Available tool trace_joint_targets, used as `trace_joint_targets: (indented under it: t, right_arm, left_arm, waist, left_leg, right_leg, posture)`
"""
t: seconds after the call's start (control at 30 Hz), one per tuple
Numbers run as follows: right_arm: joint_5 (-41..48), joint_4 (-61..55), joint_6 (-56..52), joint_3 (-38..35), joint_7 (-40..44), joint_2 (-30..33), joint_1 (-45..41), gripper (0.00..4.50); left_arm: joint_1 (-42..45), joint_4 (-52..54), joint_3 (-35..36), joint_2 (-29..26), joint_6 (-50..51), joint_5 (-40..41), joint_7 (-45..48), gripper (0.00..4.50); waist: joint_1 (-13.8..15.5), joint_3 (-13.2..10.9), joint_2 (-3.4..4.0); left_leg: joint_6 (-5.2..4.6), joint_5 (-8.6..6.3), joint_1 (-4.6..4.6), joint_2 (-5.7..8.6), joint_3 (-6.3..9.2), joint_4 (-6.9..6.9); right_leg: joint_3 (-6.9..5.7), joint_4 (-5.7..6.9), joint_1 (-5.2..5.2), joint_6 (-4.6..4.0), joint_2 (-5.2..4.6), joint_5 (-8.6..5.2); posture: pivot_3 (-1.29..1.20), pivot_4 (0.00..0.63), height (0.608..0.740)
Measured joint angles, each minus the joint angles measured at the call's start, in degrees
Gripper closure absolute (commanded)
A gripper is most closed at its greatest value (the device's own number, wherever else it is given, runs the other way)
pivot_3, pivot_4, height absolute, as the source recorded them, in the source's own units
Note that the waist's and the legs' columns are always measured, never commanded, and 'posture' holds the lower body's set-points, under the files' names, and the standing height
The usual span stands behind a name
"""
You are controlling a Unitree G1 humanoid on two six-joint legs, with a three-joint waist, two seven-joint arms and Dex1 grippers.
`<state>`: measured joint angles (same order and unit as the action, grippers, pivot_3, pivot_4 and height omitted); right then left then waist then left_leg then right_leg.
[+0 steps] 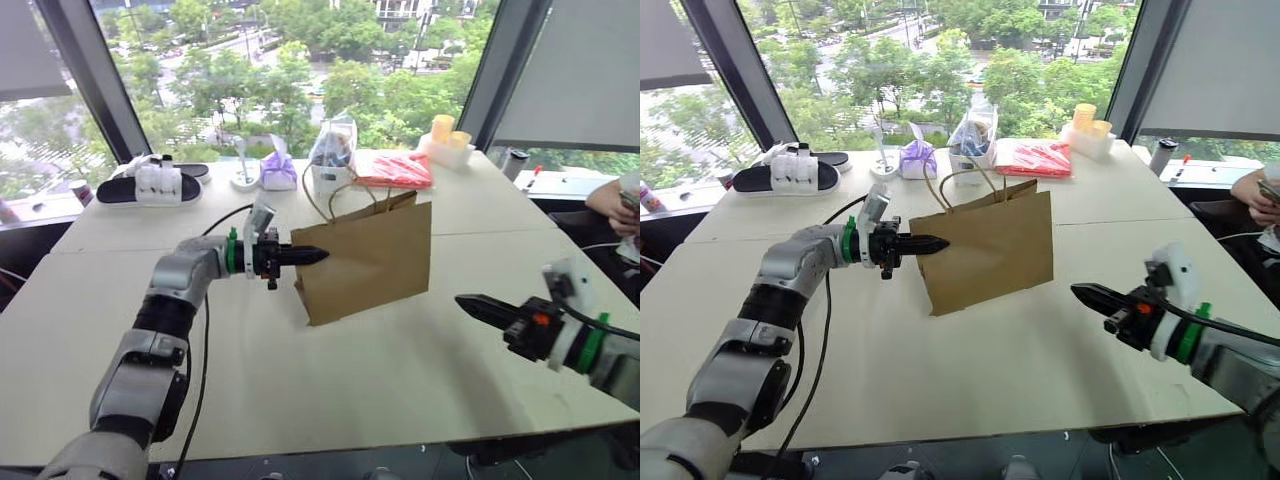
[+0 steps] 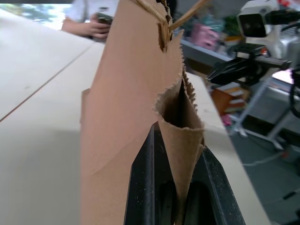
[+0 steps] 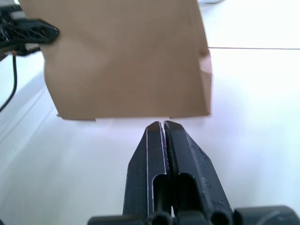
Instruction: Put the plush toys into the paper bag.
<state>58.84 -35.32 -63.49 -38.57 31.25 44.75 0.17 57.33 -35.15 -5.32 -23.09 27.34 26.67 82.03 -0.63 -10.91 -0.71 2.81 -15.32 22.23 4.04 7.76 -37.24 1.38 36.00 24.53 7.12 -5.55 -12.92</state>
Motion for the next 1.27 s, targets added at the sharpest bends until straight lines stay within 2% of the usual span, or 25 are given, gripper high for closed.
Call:
trace_joint_targets:
  t: [0.17, 0.27, 0.33, 0.4, 0.6, 0.73, 0.87, 1.0, 1.17, 1.27]
  right_arm:
    - [4.56, -3.20, 0.17, -4.05, -2.70, 0.80, 2.41, 4.50]
    - [6.28, -4.56, 0.40, -4.67, -4.22, 0.81, 4.55, 4.50]
    - [7.19, -5.32, 0.81, -4.35, -5.59, 0.81, 4.74, 4.50]
    - [7.62, -5.90, 1.65, -3.60, -6.51, 0.89, 4.68, 4.50]
    - [7.71, -5.58, 3.46, 0.06, -7.56, 2.26, 3.72, 4.50]
    - [6.44, -4.66, 4.92, 2.87, -6.21, 4.81, 3.12, 4.50]
    - [3.34, -3.50, 6.77, 7.18, -2.39, 8.90, 1.03, 4.50]
    - [-0.39, -1.08, 8.93, 11.75, 1.87, 11.73, -1.36, 4.50]
    - [-3.14, 0.77, 10.64, 16.50, 5.98, 12.86, -5.28, 4.50]
    - [-3.90, 0.94, 10.69, 17.78, 7.98, 13.53, -5.88, 4.50]
  left_arm:
    - [6.45, -13.56, -2.99, 2.92, -8.79, -4.90, 8.35, 4.48]
    - [8.86, -20.75, -4.30, 4.33, -13.01, -6.80, 9.68, 4.48]
    - [11.02, -25.89, -4.64, 5.49, -16.57, -9.35, 9.83, 3.93]
    - [12.50, -28.80, -4.61, 6.10, -19.78, -11.52, 9.72, 3.18]
    - [14.00, -31.89, -3.66, 5.44, -24.44, -14.95, 9.00, 0.09]
    - [13.30, -31.02, -2.34, 2.31, -26.91, -16.22, 7.99, 0.04]
    - [6.85, -19.57, 0.06, -2.97, -21.76, -15.11, 6.70, 0.04]
    - [-4.17, 2.71, 4.23, -9.82, -8.70, -10.17, 3.75, 0.04]
    - [-18.84, 28.57, 8.84, -12.74, 6.95, -1.61, -3.99, 0.04]
    - [-26.45, 40.40, 10.94, -13.25, 12.92, 2.61, -9.24, 0.04]
  waist:
    - [-0.16, -0.01, -0.02]
    - [0.01, -0.06, -0.10]
    - [0.06, -0.07, -0.12]
    - [0.06, -0.08, -0.13]
    - [-0.19, -0.08, -0.13]
    - [-0.07, -0.07, -0.13]
    - [-0.55, -0.08, -0.13]
    - [-0.42, -0.08, -0.11]
    - [0.04, -0.08, -0.12]
    - [0.04, -0.08, -0.12]
  left_leg:
    - [0.00, 0.00, -0.01, -0.01, -0.02, -0.01]
    - [-0.01, 0.00, 0.03, 0.00, 0.01, -0.03]
    - [-0.01, 0.00, 0.06, 0.01, 0.01, -0.08]
    - [-0.01, 0.00, 0.06, 0.01, 0.02, -0.08]
    - [-0.02, -0.01, 0.03, 0.00, 0.02, -0.06]
    - [-0.02, -0.01, 0.03, 0.01, 0.04, -0.06]
    - [-0.02, -0.01, 0.02, -0.02, 0.05, -0.02]
    - [-0.02, -0.01, 0.02, -0.06, 0.08, 0.00]
    - [-0.01, -0.01, 0.05, -0.10, 0.14, -0.08]
    - [-0.01, -0.01, 0.04, -0.20, 0.13, -0.08]
  right_leg:
    - [0.00, 0.00, 0.00, 0.00, 0.00, 0.00]
    - [0.00, -0.01, 0.00, 0.01, 0.00, 0.00]
    - [0.00, -0.02, 0.00, 0.02, -0.01, 0.00]
    - [0.00, -0.02, 0.00, 0.03, -0.01, -0.01]
    - [0.00, 0.01, 0.00, 0.04, 0.00, -0.02]
    - [0.00, 0.02, 0.00, 0.05, 0.00, -0.02]
    - [0.02, 0.05, 0.03, 0.05, 0.01, -0.02]
    - [0.02, 0.06, 0.05, 0.06, 0.01, -0.03]
    - [0.02, 0.00, -0.02, 0.05, -0.02, -0.03]
    - [0.02, 0.00, -0.02, 0.05, -0.03, -0.03]
  posture:
    - [0.00, 0.150, 0.740]
    - [0.00, 0.150, 0.740]
    - [0.00, 0.150, 0.740]
    - [0.00, 0.150, 0.740]
    - [0.00, 0.150, 0.740]
    - [0.00, 0.150, 0.740]
    - [0.00, 0.150, 0.740]
    - [0.00, 0.150, 0.740]
    - [0.00, 0.150, 0.740]
    - [0.00, 0.150, 0.740]
